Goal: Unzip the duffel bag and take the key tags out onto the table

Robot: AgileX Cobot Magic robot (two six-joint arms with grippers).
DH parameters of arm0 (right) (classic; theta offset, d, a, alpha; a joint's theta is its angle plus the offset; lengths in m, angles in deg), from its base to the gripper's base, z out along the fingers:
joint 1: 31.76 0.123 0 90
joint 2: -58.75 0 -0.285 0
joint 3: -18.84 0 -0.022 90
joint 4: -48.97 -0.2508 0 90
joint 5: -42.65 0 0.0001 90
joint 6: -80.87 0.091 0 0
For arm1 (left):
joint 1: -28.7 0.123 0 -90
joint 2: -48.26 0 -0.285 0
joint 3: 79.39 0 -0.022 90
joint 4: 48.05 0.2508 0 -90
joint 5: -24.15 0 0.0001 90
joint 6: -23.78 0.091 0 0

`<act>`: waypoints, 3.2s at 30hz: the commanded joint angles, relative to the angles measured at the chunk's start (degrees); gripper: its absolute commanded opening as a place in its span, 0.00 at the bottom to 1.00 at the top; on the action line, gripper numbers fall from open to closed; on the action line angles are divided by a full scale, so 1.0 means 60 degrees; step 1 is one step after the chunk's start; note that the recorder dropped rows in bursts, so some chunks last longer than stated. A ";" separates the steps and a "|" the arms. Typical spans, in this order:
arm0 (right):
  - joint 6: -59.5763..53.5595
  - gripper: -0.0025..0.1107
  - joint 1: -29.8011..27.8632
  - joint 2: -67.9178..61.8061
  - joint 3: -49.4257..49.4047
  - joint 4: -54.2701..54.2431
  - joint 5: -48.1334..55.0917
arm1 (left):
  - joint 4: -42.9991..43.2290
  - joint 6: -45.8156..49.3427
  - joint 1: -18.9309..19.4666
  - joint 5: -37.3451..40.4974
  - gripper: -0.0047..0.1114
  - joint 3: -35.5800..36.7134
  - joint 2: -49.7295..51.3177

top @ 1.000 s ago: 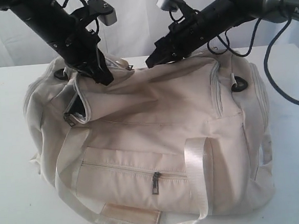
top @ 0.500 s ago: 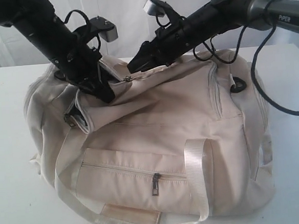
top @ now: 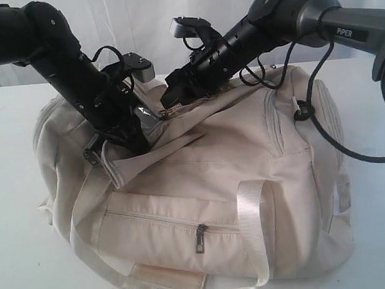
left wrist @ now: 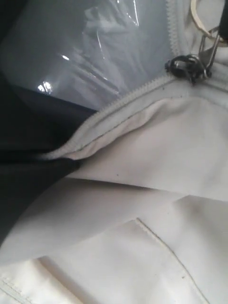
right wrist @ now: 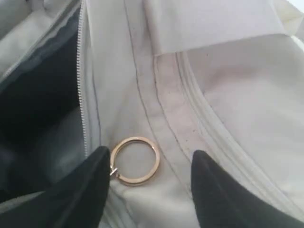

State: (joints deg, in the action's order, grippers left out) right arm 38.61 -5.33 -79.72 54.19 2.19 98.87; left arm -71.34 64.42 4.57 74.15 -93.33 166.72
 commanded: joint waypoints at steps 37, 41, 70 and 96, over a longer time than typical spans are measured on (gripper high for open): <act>0.0562 0.02 0.0182 0.0388 -0.0014 0.0345 0.0302 | -0.0153 0.0186 0.0016 0.0433 0.04 0.0111 0.0011; 0.0662 0.02 -0.0255 0.0527 -0.0014 0.0340 0.0324 | -0.0150 0.0008 0.0016 0.0305 0.04 0.0111 0.0011; 0.0857 0.02 -0.3050 0.1410 -0.0014 0.0513 0.0848 | -0.0143 -0.0019 0.0016 0.0042 0.04 0.0111 -0.0567; 0.0817 0.02 -0.4052 0.2872 -0.1457 0.1061 0.2291 | 0.1317 -0.1348 0.0016 -0.0746 0.04 -0.0376 -0.1514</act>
State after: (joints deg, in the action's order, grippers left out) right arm 44.33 -28.81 -64.50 48.33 7.14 112.64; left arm -64.29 57.21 4.66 68.61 -95.33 158.34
